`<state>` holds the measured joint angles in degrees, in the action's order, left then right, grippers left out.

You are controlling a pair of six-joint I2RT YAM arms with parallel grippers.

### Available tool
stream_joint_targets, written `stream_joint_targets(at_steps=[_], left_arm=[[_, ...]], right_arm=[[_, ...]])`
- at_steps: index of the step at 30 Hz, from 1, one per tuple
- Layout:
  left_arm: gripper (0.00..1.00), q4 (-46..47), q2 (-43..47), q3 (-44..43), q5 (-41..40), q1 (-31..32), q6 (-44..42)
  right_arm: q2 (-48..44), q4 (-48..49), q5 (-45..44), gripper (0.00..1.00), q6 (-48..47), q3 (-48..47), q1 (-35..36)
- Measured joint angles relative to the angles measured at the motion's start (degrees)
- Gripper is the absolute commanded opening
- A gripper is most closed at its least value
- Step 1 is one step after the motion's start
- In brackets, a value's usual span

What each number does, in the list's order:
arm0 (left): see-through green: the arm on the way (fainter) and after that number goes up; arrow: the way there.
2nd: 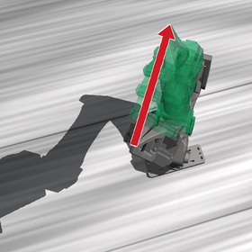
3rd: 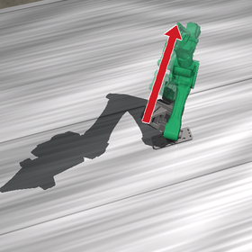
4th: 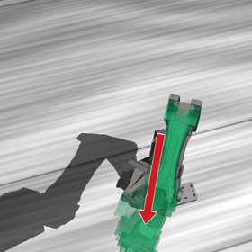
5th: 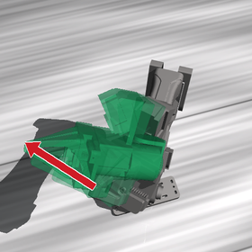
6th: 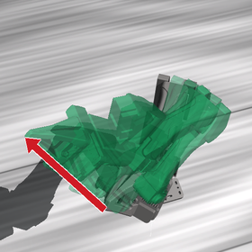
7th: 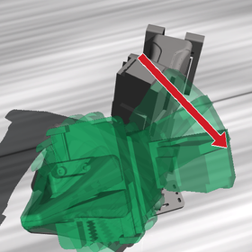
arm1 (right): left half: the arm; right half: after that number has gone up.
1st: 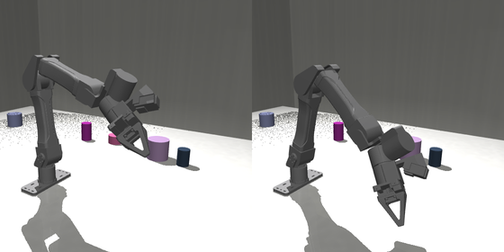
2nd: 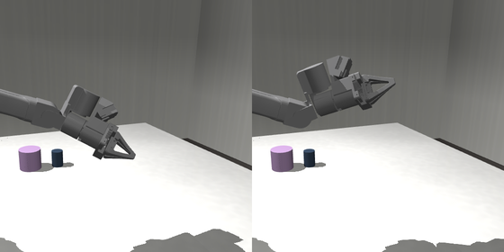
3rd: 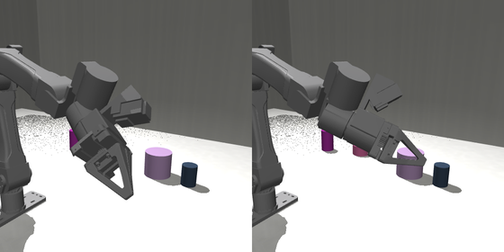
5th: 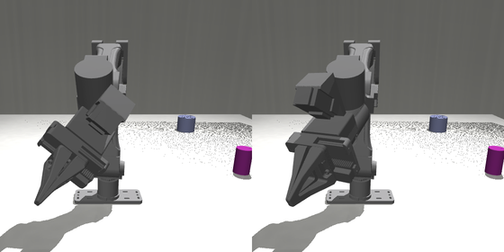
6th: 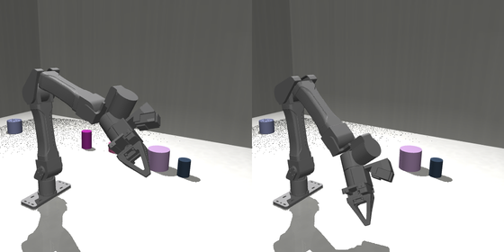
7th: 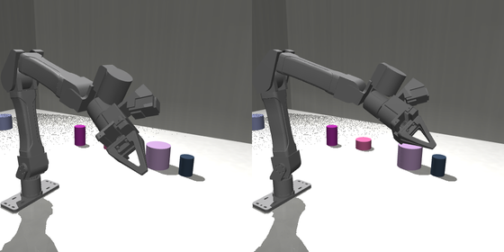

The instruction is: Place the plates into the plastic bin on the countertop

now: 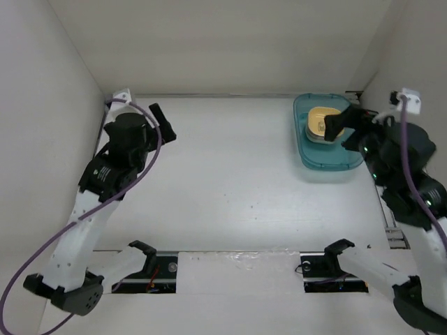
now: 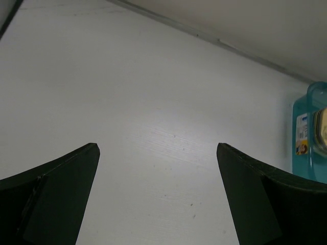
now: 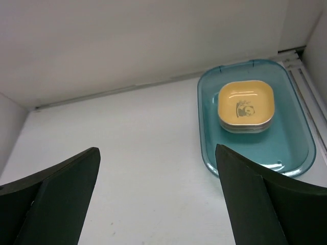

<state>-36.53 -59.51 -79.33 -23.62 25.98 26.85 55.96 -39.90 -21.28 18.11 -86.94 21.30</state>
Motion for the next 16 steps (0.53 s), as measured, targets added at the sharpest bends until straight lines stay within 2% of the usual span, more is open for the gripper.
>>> stream_joint_targets(at_steps=[3,6,13,16], left_arm=[[1.0,-1.16,5.2,-0.52,-2.27,0.0,-0.04],[1.0,-1.86,12.17,-0.85,-4.68,0.0,-0.63],[1.0,-2.38,25.18,0.26,-10.38,-0.11,-0.63],[1.0,-3.04,26.88,2.45,-11.41,-0.11,-0.22]], right_arm=[[-8.28,-4.07,-2.47,1.0,0.55,-0.09,4.63],[-13.38,-9.35,-4.04,1.0,0.79,-1.25,5.92],[-18.43,-17.0,-4.02,1.0,-0.79,-0.28,6.4],[-19.5,-18.01,-3.43,1.0,-1.51,1.9,7.61]])
